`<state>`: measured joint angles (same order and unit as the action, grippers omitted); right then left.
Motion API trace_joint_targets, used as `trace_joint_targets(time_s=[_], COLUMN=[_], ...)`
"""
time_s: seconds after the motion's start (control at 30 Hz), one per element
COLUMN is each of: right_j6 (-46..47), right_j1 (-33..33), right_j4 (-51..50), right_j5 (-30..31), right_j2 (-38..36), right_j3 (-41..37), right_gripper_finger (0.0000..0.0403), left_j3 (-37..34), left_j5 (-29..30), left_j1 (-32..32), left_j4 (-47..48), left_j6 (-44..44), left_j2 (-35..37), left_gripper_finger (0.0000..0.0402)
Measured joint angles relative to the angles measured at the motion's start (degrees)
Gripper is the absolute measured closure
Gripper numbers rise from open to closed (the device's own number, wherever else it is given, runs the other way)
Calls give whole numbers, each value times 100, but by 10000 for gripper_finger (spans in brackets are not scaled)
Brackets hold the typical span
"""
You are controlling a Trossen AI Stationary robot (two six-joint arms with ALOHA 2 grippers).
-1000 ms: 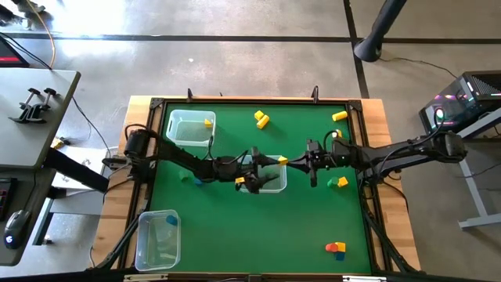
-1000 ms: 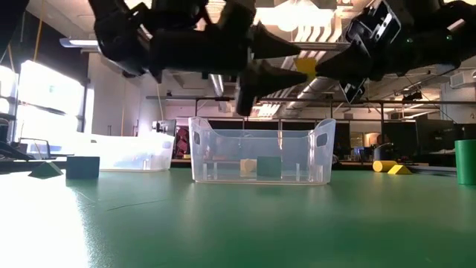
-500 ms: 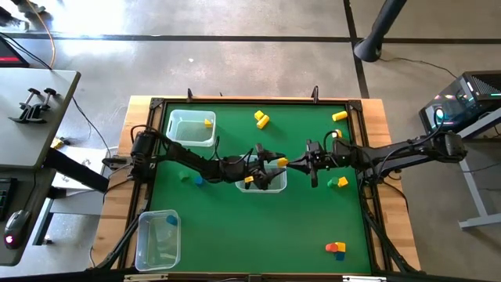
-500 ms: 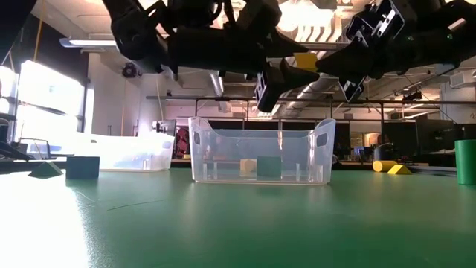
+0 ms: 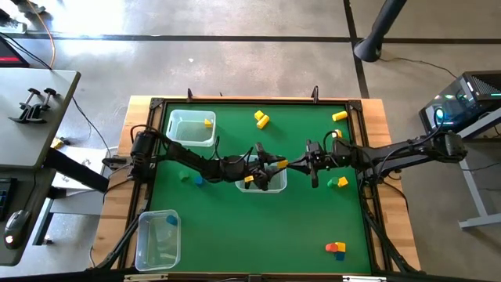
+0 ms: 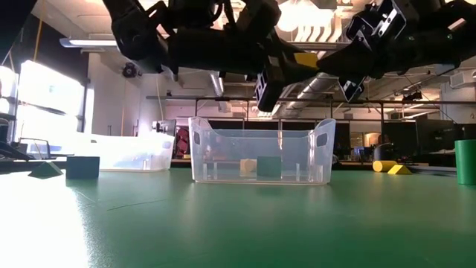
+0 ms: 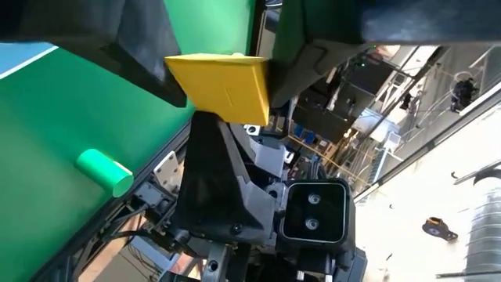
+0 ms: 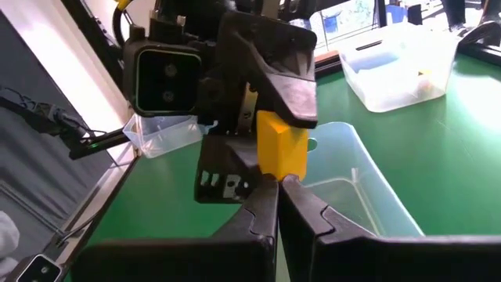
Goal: Sort blocks by size
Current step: Put the yellow triangular block into the top left transparent bin
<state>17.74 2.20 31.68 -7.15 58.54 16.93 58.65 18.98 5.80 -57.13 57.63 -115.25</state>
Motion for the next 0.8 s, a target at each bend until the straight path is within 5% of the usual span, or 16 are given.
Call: trace_joint_targets(time_s=[0.33,0.5,0.63,0.8], right_j6=[181,280,152,-195], right_j1=[-2,0,4,4], right_j4=[-18,-225,-633,-755], right_j5=[-23,56,311,367], right_j2=[2,-2,2,0], right_j3=[0,2,2,2], right_gripper_finger=[398,348,291,248], left_j3=[0,-2,-4,-2], left_j5=[-26,307,815,2128], left_j1=[29,140,244,237], left_j4=[35,214,1031,3029], left_j6=[-881,-1638,-2042,-2870], left_j2=[1,63,434,1190], left_gripper_finger=[282,284,284,285])
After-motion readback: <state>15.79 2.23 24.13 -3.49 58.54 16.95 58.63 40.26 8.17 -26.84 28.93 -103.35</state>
